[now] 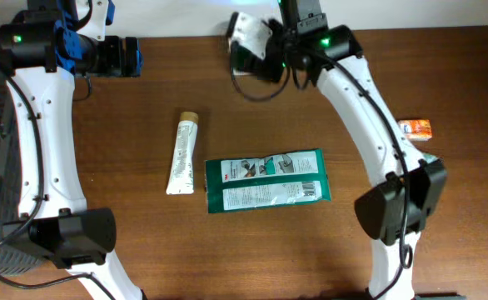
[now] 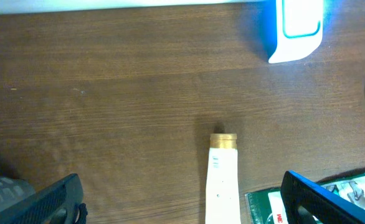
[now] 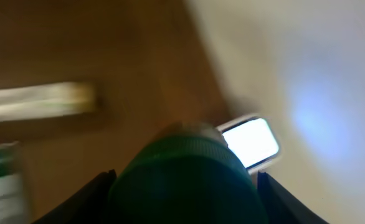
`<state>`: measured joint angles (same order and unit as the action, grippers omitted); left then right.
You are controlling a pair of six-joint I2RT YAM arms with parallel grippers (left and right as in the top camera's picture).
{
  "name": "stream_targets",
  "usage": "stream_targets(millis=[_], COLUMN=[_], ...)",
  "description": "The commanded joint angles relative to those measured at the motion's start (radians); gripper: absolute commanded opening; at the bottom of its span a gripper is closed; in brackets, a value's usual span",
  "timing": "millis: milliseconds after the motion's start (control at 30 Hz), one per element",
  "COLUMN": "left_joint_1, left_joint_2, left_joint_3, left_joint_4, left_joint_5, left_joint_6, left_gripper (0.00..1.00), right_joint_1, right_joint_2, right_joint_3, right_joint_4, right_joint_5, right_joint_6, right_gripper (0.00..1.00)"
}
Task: Scan the item barcode
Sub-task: 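Lift the green jar and hold it before the white scanner, then carry the green jar right and set it down near the Kleenex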
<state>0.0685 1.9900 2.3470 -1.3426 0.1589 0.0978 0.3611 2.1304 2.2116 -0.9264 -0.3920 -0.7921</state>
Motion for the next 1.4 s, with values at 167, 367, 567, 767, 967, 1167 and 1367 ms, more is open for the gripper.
stream_targets(millis=[167,367,567,767,967,1167,1367], left_joint_1=[0.0,0.0,0.0,0.0,0.0,0.0,0.0], left_joint_2=[-0.008,-0.008,-0.008,-0.008,-0.008,-0.008,-0.008], left_joint_3=[0.004,0.004,0.004,0.004,0.004,0.004,0.004], left_joint_4=[0.002,0.002,0.002,0.002,0.002,0.002,0.002], left_joint_5=[0.009,0.01,0.01,0.009,0.009,0.01,0.01], left_joint_6=[0.017,0.017,0.017,0.017,0.017,0.017,0.017], left_gripper=[0.99,0.99,0.99,0.99,0.99,0.99,0.99], right_joint_1=[-0.009,-0.084,-0.283,-0.478,-0.626,-0.655,-0.647], right_joint_2=[0.071,0.124,0.169,0.19,0.193,0.23,0.251], right_joint_3=[-0.003,-0.003,-0.003,-0.003,-0.003,-0.003,-0.003], right_joint_4=[-0.372,-0.421,-0.422,-0.428,-0.41,-0.312,-0.233], right_joint_5=[0.085,0.25,0.273,0.273,0.272,0.257,0.242], right_joint_6=[0.076,0.149,0.365,0.435,0.435,0.434,0.434], right_gripper=[0.54,0.54,0.51,0.51,0.54,0.54,0.55])
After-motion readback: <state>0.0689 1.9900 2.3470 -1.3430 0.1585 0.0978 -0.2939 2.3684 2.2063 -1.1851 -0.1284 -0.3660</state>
